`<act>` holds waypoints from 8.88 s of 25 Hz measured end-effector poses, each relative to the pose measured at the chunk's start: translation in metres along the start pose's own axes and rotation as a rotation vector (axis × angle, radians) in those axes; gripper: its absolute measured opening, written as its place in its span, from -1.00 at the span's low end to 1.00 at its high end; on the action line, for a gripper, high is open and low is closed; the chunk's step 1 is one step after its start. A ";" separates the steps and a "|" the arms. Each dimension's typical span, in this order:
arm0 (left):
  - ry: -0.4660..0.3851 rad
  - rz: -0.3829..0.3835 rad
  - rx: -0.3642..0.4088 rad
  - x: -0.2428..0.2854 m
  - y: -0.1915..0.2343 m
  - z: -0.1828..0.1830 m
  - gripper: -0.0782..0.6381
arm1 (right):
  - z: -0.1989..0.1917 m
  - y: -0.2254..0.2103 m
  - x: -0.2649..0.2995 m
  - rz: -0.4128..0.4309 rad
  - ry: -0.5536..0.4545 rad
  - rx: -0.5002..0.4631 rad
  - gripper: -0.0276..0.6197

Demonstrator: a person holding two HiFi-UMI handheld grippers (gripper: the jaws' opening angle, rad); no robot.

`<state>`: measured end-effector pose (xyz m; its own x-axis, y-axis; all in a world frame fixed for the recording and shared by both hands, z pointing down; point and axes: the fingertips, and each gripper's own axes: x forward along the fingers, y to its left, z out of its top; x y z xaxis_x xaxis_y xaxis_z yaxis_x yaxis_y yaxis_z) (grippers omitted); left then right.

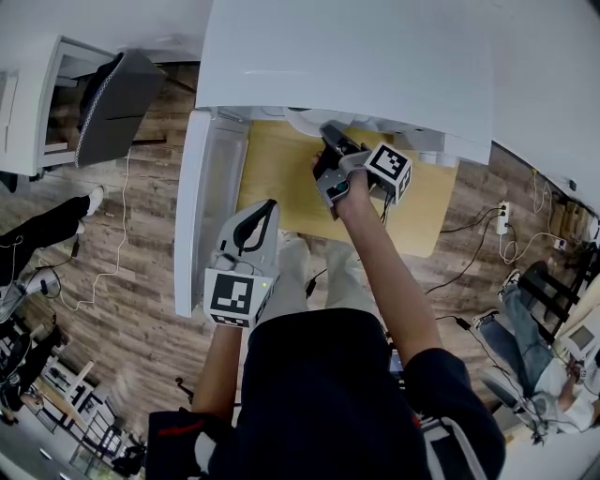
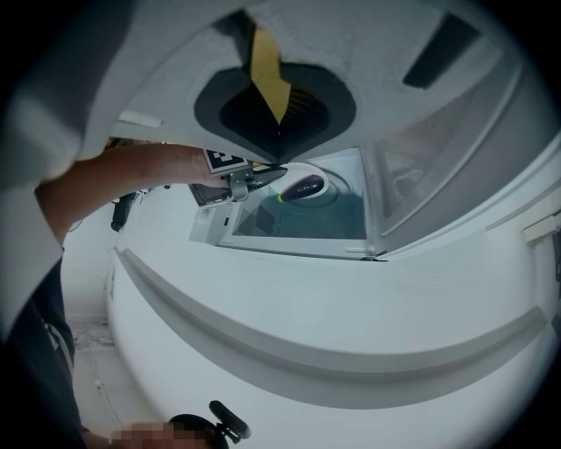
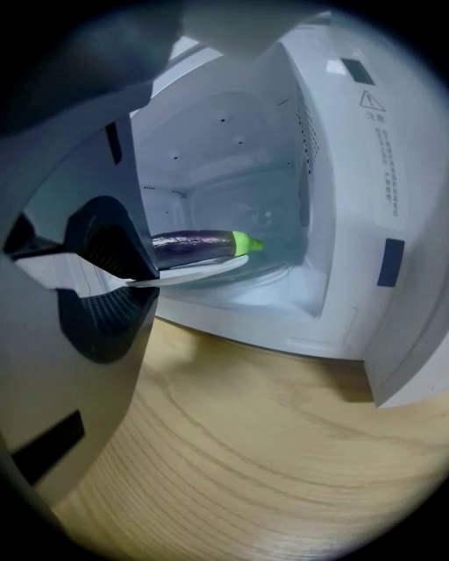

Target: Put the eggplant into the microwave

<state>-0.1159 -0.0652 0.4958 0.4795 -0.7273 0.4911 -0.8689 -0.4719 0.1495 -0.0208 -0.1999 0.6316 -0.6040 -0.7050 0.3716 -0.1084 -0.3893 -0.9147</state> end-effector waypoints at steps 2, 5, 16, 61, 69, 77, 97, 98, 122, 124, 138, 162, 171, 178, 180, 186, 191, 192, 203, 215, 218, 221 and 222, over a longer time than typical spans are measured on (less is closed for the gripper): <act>0.004 0.002 -0.004 0.000 0.000 -0.001 -0.74 | 0.000 0.001 0.001 0.001 -0.001 0.000 -0.82; 0.000 0.004 -0.005 -0.001 0.000 -0.001 -0.74 | 0.001 0.002 0.002 0.001 -0.003 0.001 -0.82; 0.003 0.000 0.007 0.002 -0.002 0.000 -0.74 | 0.005 0.006 0.005 0.024 -0.007 0.003 -0.80; 0.010 0.003 0.011 0.004 -0.007 -0.004 -0.74 | -0.001 0.002 -0.001 0.010 0.010 0.002 -0.82; 0.013 0.006 0.009 0.003 -0.004 -0.005 -0.74 | -0.001 0.003 0.003 0.009 0.009 0.003 -0.82; 0.015 0.007 0.010 0.002 -0.002 -0.005 -0.74 | 0.000 0.005 0.007 0.005 0.006 0.002 -0.83; 0.021 0.011 0.011 0.002 0.001 -0.006 -0.74 | 0.001 0.013 0.012 0.026 0.011 0.010 -0.82; 0.020 0.011 0.012 0.002 0.001 -0.006 -0.74 | 0.001 0.014 0.012 0.031 0.011 0.008 -0.81; 0.019 0.011 0.012 0.001 -0.006 -0.011 -0.74 | -0.008 0.001 -0.002 0.009 0.027 -0.016 -0.71; 0.017 0.011 0.013 0.001 -0.007 -0.010 -0.74 | -0.009 0.000 -0.002 -0.005 0.035 -0.032 -0.76; 0.021 0.015 0.009 0.000 -0.005 -0.013 -0.74 | -0.006 0.005 0.006 -0.010 0.044 -0.065 -0.85; -0.102 0.034 0.045 -0.017 -0.012 0.040 -0.74 | -0.029 0.052 -0.054 0.030 0.114 -0.277 -0.88; -0.184 0.036 0.091 -0.039 -0.026 0.078 -0.74 | -0.067 0.128 -0.119 0.114 0.150 -0.822 -0.88; -0.255 0.053 0.139 -0.060 -0.038 0.115 -0.74 | -0.095 0.195 -0.167 0.210 0.094 -1.172 -0.88; -0.275 0.058 0.149 -0.067 -0.041 0.125 -0.74 | -0.102 0.211 -0.180 0.225 0.067 -1.263 -0.88; -0.344 0.069 0.185 -0.090 -0.047 0.161 -0.74 | -0.120 0.257 -0.213 0.304 -0.011 -1.462 -0.88; -0.397 0.085 0.232 -0.113 -0.055 0.187 -0.74 | -0.129 0.292 -0.240 0.383 -0.079 -1.509 -0.88; -0.408 0.088 0.241 -0.117 -0.057 0.191 -0.74 | -0.129 0.296 -0.244 0.392 -0.092 -1.511 -0.88; -0.483 0.108 0.286 -0.146 -0.062 0.217 -0.74 | -0.136 0.320 -0.270 0.423 -0.184 -1.580 -0.88; -0.488 0.134 0.297 -0.157 -0.062 0.217 -0.74 | -0.129 0.320 -0.275 0.415 -0.211 -1.588 -0.88; -0.487 0.146 0.301 -0.159 -0.059 0.218 -0.74 | -0.127 0.322 -0.274 0.415 -0.211 -1.587 -0.88; -0.487 0.151 0.303 -0.159 -0.058 0.218 -0.74 | -0.126 0.322 -0.274 0.417 -0.213 -1.587 -0.88; -0.485 0.152 0.304 -0.158 -0.058 0.218 -0.74 | -0.125 0.322 -0.273 0.417 -0.213 -1.587 -0.88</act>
<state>-0.1148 -0.0316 0.2223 0.4160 -0.9089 0.0283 -0.8924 -0.4141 -0.1792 0.0104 -0.0581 0.2156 -0.6992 -0.7141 -0.0341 -0.7041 0.6961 -0.1403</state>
